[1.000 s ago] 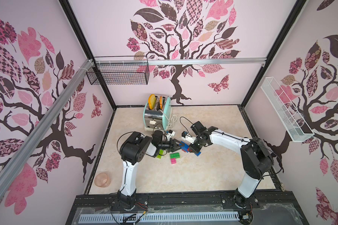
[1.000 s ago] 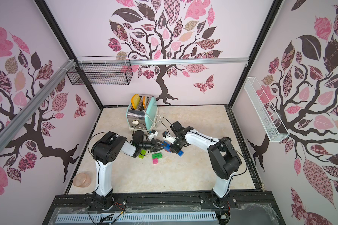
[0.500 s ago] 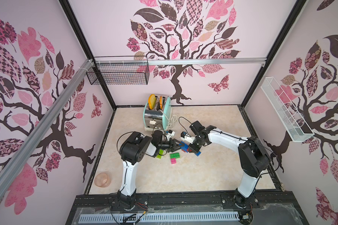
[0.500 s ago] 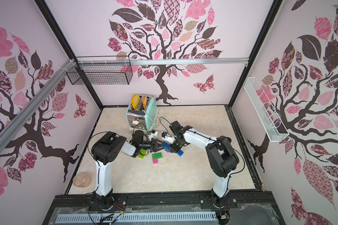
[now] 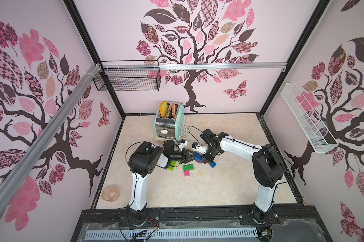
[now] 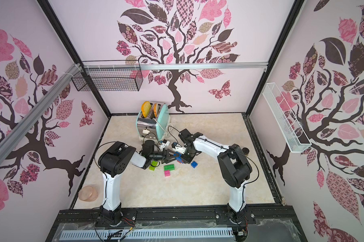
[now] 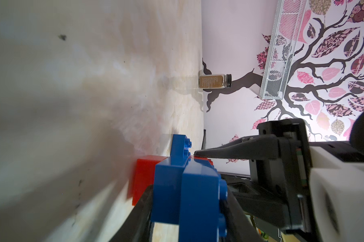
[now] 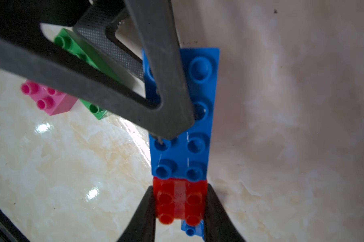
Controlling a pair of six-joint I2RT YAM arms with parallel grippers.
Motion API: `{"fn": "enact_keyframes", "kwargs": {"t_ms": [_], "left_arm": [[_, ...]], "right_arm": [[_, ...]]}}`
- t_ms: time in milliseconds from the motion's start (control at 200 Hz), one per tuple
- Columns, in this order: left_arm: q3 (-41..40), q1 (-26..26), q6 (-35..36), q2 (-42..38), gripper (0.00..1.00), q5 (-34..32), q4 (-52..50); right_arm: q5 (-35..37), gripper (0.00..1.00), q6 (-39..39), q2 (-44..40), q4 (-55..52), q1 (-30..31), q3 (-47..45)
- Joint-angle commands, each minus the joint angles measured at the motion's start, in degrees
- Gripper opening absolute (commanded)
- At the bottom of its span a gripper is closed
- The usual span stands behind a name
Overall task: Assemble a heart with lego
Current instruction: Assemble the lego brick with the lego brick, then pick up the lego brick from the center of the board.
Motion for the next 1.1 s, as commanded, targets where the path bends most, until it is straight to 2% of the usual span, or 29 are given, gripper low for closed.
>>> {"fn": "enact_keyframes", "kwargs": {"t_ms": [0, 195, 375, 495, 630, 690, 825, 1095], "left_arm": [[0.54, -1.53, 0.68, 0.84, 0.38, 1.67, 1.03], [0.3, -1.63, 0.67, 0.67, 0.38, 1.58, 1.0], [0.35, -1.62, 0.73, 0.78, 0.38, 1.48, 1.03], [0.36, -1.62, 0.71, 0.6, 0.37, 1.5, 1.03], [0.29, -1.58, 1.2, 0.4, 0.37, 1.49, 0.42], [0.33, -1.63, 1.5, 0.41, 0.37, 1.41, -0.04], [0.44, -1.54, 2.81, -0.13, 0.37, 0.8, -2.07], [-0.21, 0.74, 3.33, -0.57, 0.37, -1.43, -3.55]], "right_arm": [[-0.63, 0.23, 1.6, 2.45, 2.19, 2.28, 2.02], [-0.53, 0.21, 7.26, 2.96, 4.3, 2.98, 0.16], [-2.93, 0.22, 8.51, 0.04, 12.49, 3.07, -6.78], [-3.24, 0.23, 8.42, -0.56, 14.7, 2.68, -8.03], [-1.56, 0.37, 8.74, -2.31, 15.67, 2.47, -7.93], [-1.94, 0.46, 9.27, -4.41, 15.88, 1.66, -7.94], [0.28, 0.58, 8.18, -10.18, 13.43, 1.36, -7.76], [-0.6, 0.62, 5.03, -16.25, 12.25, 6.35, -10.63]]}}
